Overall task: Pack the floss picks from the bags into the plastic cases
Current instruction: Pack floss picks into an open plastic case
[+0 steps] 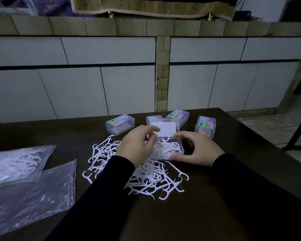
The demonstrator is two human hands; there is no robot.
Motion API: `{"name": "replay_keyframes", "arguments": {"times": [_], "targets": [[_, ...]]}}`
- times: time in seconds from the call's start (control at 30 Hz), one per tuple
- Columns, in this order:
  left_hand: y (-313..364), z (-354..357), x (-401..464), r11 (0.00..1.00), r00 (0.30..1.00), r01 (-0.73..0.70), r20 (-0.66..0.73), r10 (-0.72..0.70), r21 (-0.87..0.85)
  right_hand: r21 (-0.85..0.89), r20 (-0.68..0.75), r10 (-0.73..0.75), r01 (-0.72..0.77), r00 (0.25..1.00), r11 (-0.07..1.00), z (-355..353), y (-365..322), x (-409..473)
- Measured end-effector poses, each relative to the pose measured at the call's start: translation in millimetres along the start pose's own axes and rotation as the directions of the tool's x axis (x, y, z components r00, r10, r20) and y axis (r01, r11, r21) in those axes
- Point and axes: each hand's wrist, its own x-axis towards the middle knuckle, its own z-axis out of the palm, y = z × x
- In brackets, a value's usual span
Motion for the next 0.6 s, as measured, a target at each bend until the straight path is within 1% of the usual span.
{"name": "replay_keyframes", "arguments": {"times": [0.03,0.13,0.2,0.27,0.33,0.4,0.47,0.5,0.6], "targets": [[2.1,0.9,-0.6,1.0,1.0,-0.006,0.014,0.007,-0.009,0.002,0.0,-0.002,0.002,1.0,1.0,0.4,0.0,-0.1],[9.2,5.9,-2.2,0.994,0.995,-0.071,0.08,0.065,0.078,0.01,-0.011,-0.013,0.013,1.0,1.0,0.6,-0.2,-0.5],[12.5,6.3,-4.2,0.995,0.992,-0.082,0.099,0.076,0.057,0.021,-0.015,-0.02,0.02,1.0,1.0,-0.1,-0.8,-0.8],[15.2,5.6,-6.1,0.993,0.989,-0.108,0.11,0.102,0.054,0.031,-0.014,-0.03,0.03,0.999,0.999,-0.2,-0.4,-0.8],[16.1,7.1,-6.3,0.978,0.983,-0.154,0.122,0.137,0.143,0.022,-0.014,-0.028,0.029,0.999,0.999,0.2,0.0,-0.6],[14.3,7.0,-4.9,0.975,0.988,-0.142,0.092,0.128,0.174,0.014,-0.011,-0.018,0.018,1.0,1.0,0.8,0.7,0.3],[8.0,6.0,-3.0,0.989,0.996,-0.08,0.049,0.074,0.127,0.001,-0.004,-0.008,0.008,1.0,1.0,1.0,0.9,1.1],[4.6,5.3,-2.5,0.996,0.999,-0.04,0.03,0.038,0.076,0.0,-0.004,-0.004,0.004,1.0,1.0,0.7,0.7,1.0],[-3.0,6.3,-1.1,0.991,0.999,0.022,-0.046,-0.028,-0.136,0.015,-0.013,-0.004,0.005,1.0,1.0,0.1,-0.2,-0.2]]}}
